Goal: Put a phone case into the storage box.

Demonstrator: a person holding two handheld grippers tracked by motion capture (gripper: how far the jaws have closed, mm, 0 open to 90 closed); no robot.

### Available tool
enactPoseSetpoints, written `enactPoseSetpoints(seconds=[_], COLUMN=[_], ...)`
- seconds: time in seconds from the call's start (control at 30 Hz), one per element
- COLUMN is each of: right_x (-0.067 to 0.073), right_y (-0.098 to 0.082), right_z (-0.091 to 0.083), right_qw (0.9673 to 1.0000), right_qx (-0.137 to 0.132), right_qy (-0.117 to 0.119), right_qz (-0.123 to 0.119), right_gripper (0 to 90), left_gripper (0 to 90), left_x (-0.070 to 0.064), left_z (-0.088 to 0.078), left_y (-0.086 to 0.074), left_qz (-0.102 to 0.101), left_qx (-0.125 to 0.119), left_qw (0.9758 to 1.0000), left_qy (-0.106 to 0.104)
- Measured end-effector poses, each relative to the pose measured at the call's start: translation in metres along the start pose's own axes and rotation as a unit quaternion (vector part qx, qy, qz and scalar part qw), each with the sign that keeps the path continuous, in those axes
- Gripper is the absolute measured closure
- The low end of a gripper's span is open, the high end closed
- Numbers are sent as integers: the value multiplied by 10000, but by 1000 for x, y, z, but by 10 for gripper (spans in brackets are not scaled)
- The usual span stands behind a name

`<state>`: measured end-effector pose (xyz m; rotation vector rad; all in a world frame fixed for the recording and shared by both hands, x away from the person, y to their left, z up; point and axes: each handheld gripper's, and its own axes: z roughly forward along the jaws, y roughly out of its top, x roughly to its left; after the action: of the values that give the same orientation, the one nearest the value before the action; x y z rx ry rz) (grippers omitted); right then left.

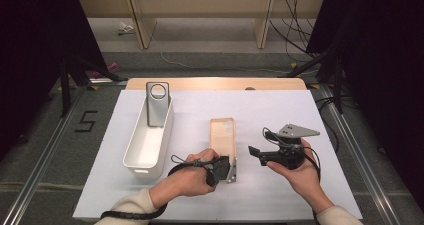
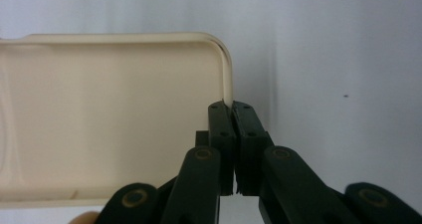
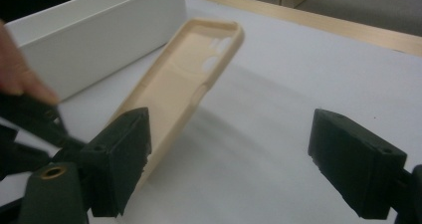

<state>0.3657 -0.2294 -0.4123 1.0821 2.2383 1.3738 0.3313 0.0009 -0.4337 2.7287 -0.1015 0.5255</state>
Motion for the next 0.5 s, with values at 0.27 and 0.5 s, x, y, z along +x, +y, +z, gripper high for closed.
enactPoseSetpoints(seconds=[0.27, 0.5], right_x=[-12, -16], right_y=[20, 32], right_z=[26, 57], right_qw=[9992, 9963], right_qx=[-2, 284], right_qy=[127, 446], right_qz=[377, 671], right_gripper=[204, 339], left_gripper=[879, 879], left_x=[-10, -13], left_z=[-7, -8], left_y=[4, 6], left_qz=[183, 239], left_qx=[-3, -77], left_qw=[9998, 9997], left_qy=[-2, 2])
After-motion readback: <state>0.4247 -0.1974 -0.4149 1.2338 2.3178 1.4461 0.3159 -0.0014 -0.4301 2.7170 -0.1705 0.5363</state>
